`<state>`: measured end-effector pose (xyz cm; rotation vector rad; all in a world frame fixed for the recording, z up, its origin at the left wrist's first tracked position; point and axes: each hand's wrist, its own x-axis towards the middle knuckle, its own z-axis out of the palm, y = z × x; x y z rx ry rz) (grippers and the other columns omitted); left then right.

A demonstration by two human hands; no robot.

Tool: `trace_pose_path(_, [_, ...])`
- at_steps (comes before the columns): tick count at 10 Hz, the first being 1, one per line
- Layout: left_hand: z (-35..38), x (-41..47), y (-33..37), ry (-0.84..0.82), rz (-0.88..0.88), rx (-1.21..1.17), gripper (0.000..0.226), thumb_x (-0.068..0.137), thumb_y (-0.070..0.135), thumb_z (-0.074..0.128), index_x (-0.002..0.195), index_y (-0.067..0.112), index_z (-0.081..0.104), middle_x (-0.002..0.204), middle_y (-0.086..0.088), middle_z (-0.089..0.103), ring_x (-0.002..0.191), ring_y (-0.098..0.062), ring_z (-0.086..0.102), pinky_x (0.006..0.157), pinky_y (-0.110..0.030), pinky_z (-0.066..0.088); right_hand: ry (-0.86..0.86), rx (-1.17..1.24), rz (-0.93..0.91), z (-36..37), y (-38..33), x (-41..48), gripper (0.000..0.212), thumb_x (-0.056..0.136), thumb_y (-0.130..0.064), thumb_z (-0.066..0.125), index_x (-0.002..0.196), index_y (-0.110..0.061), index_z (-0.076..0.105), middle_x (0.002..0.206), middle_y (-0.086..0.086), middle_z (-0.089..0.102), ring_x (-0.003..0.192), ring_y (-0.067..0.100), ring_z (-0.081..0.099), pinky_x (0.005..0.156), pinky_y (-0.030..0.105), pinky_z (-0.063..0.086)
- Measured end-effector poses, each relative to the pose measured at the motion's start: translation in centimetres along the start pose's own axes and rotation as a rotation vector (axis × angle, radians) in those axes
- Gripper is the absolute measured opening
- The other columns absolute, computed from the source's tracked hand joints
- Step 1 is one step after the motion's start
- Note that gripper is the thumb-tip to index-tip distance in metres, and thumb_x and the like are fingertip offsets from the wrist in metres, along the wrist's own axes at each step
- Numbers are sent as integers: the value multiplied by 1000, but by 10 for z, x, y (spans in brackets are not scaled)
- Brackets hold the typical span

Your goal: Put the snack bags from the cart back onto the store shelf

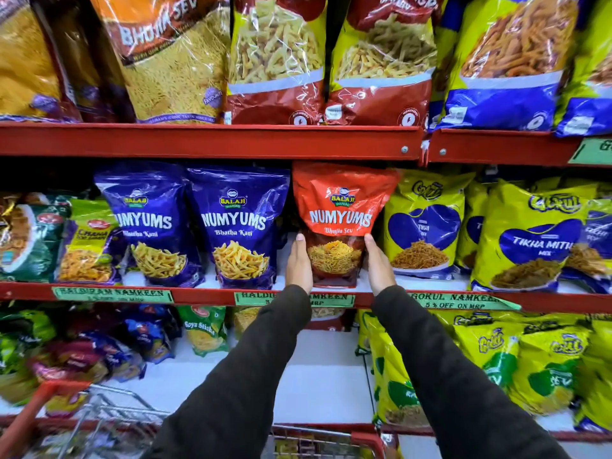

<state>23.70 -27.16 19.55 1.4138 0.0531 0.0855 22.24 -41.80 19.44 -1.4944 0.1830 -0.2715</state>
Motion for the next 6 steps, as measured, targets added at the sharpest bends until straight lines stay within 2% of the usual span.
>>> trace_pose_path(1, [-4,-14,-2,-3,37,74,62,95,60,26,147,27,37,154,1,42,142,-19,36,121,-37,24,-37,-71,-20,-3,2,-12,71,77,-75,45,126,-26,58,135,3,61,126,24,55,113,50,39])
trace_pose_path(2, [-5,-20,-3,13,34,95,62,95,60,26,147,28,36,154,2,41,142,-19,36,114,-31,24,-59,-131,-14,-6,1,-15,74,75,-77,44,126,-25,57,134,5,61,126,26,54,113,51,38])
trace_pose_path(4, [-5,-35,3,14,33,189,61,97,57,26,148,26,33,156,-4,37,143,-24,33,114,-36,24,-107,-190,9,-12,-7,-24,65,92,-61,41,142,-19,44,150,6,47,136,25,43,117,47,32])
trace_pose_path(5, [-9,-56,4,142,167,243,54,99,47,35,146,21,37,152,-8,38,141,-26,35,114,-37,28,-33,-192,-76,-27,-24,-51,60,98,-46,42,148,-13,36,156,7,37,144,23,35,121,43,26])
trace_pose_path(6, [-14,-74,19,213,490,301,37,100,34,40,134,23,49,137,-4,48,129,-19,43,111,-39,37,147,-36,-272,-62,-61,-79,43,99,-36,45,134,-13,54,143,6,54,129,24,53,108,36,43])
